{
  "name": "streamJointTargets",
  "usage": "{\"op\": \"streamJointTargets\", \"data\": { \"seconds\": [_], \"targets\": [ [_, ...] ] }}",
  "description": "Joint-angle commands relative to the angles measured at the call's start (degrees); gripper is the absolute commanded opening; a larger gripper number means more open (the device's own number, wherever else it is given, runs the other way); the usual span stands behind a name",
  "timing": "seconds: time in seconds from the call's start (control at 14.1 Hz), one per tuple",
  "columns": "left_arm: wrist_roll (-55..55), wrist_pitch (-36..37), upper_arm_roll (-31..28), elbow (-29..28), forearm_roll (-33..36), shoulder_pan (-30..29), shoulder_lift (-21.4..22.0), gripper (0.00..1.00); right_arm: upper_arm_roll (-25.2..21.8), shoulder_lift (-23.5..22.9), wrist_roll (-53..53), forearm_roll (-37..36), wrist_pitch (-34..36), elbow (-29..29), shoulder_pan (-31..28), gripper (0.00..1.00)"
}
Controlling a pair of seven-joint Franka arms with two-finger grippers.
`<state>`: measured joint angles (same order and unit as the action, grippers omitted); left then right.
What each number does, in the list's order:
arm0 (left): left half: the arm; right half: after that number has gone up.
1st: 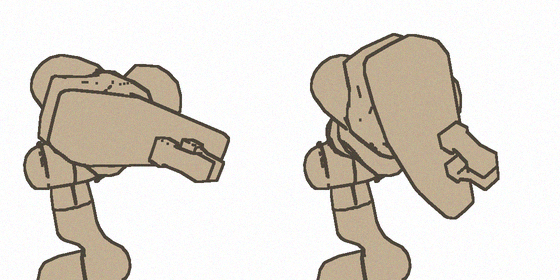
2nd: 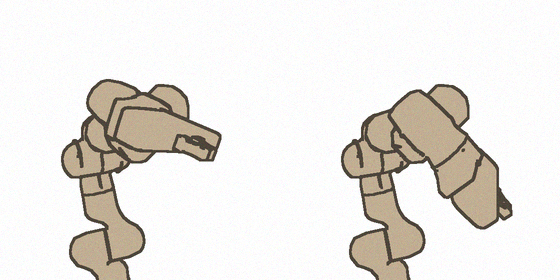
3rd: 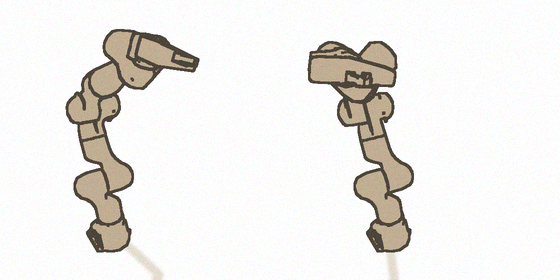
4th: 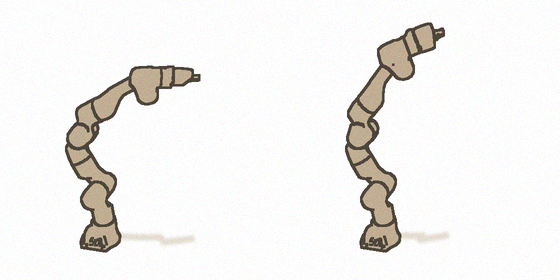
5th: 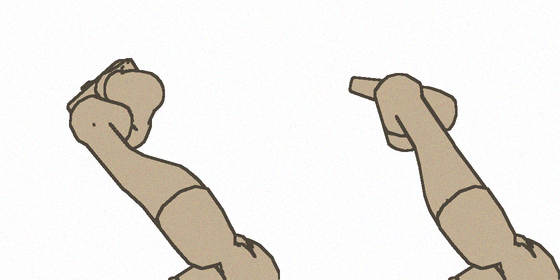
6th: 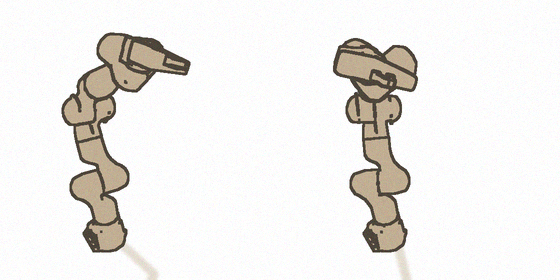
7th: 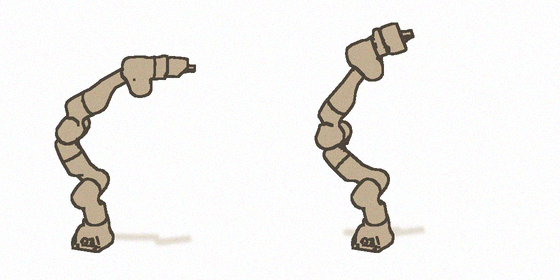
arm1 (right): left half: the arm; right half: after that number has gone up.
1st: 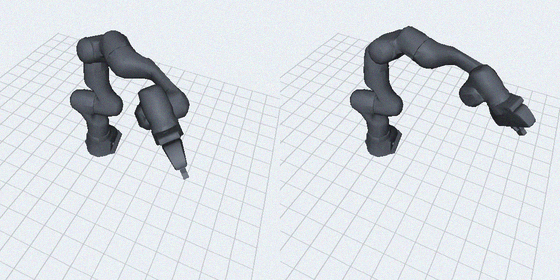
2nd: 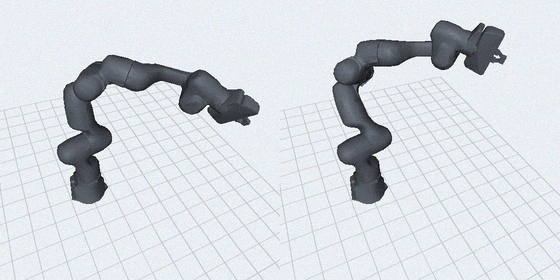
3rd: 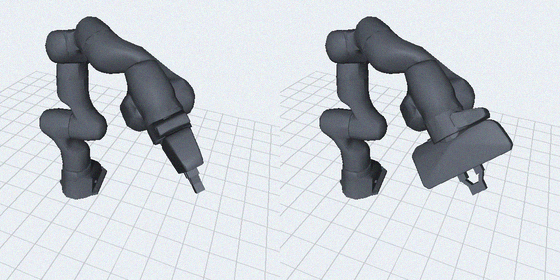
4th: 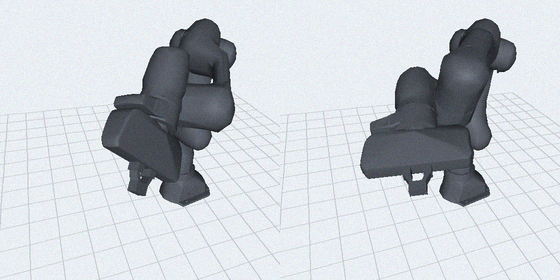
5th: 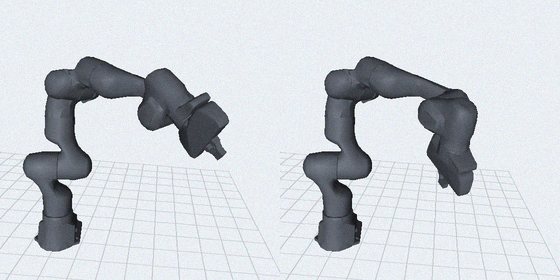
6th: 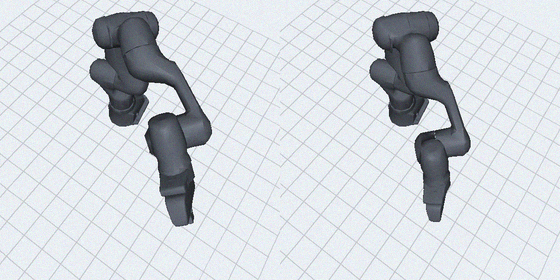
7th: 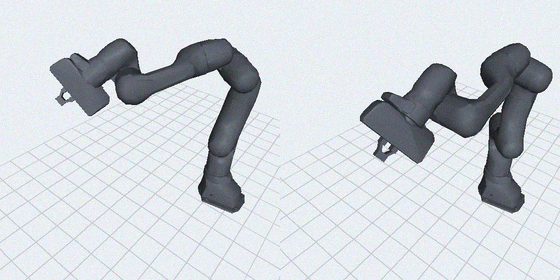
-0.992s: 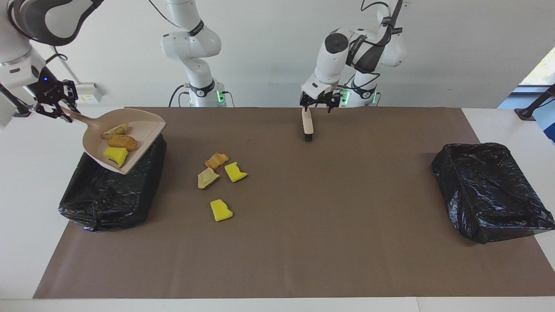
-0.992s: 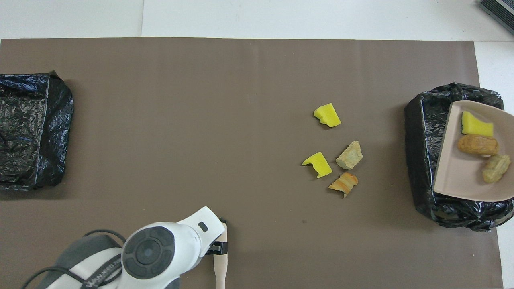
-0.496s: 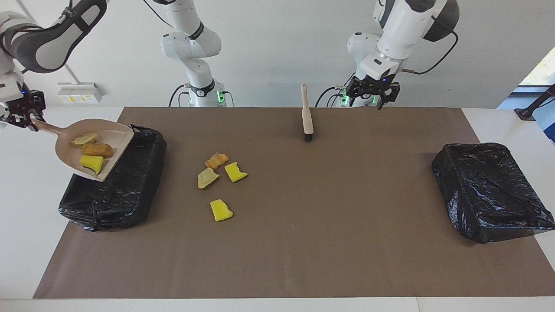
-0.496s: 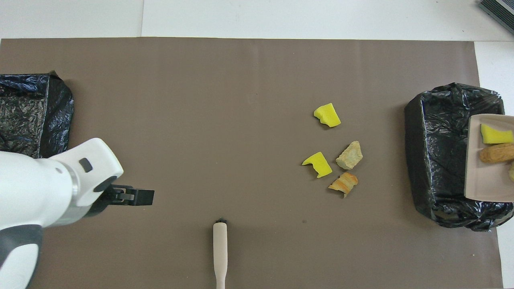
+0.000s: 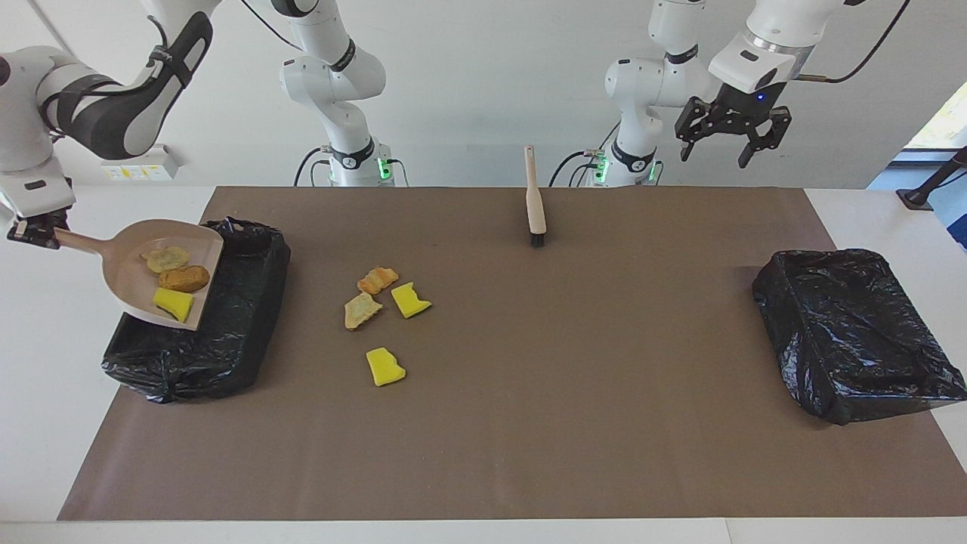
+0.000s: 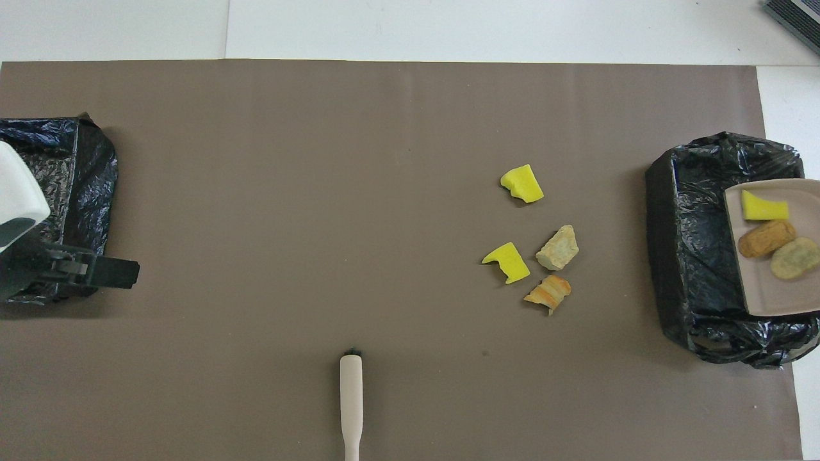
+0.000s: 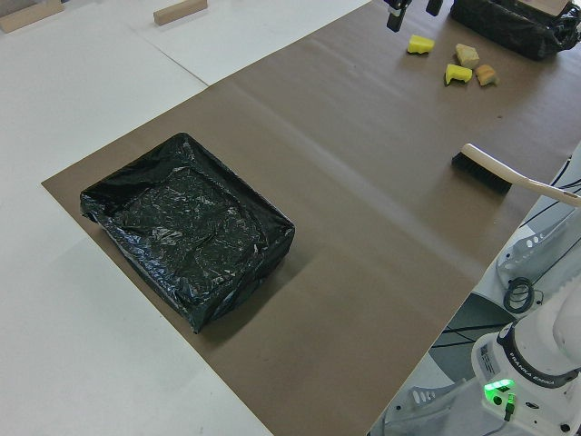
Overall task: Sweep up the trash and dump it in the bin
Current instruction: 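Tip the dustpan over the black bin with the right gripper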
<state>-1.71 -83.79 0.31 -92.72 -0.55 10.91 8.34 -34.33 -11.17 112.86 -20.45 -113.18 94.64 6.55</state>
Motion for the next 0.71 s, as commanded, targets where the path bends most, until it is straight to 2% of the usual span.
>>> {"op": "streamJointTargets", "data": {
  "seconds": [0.0, 0.21, 0.42, 0.64],
  "targets": [
    [-1.81, 3.81, 0.3, 5.0, 0.46, -2.21, -3.59, 1.0, 2.51, -0.52, -0.97, -6.34, -0.11, -1.22, -0.4, 0.0],
    [-3.65, 3.28, 0.39, 4.65, 0.46, -2.21, -2.89, 1.0, 4.01, -0.44, -1.94, -9.25, -1.69, -1.22, -0.31, 0.0],
    [-3.74, 3.54, -0.22, 5.09, 0.99, -2.39, -3.5, 1.0, 8.48, -0.26, -1.94, -16.1, -1.26, -1.3, -0.31, 0.0],
    [-3.83, 3.45, -1.28, 5.62, 0.9, -3.09, -3.86, 1.0, 9.8, 0.09, -1.85, -20.59, -0.9, -1.22, 0.48, 0.0]
  ]
}}
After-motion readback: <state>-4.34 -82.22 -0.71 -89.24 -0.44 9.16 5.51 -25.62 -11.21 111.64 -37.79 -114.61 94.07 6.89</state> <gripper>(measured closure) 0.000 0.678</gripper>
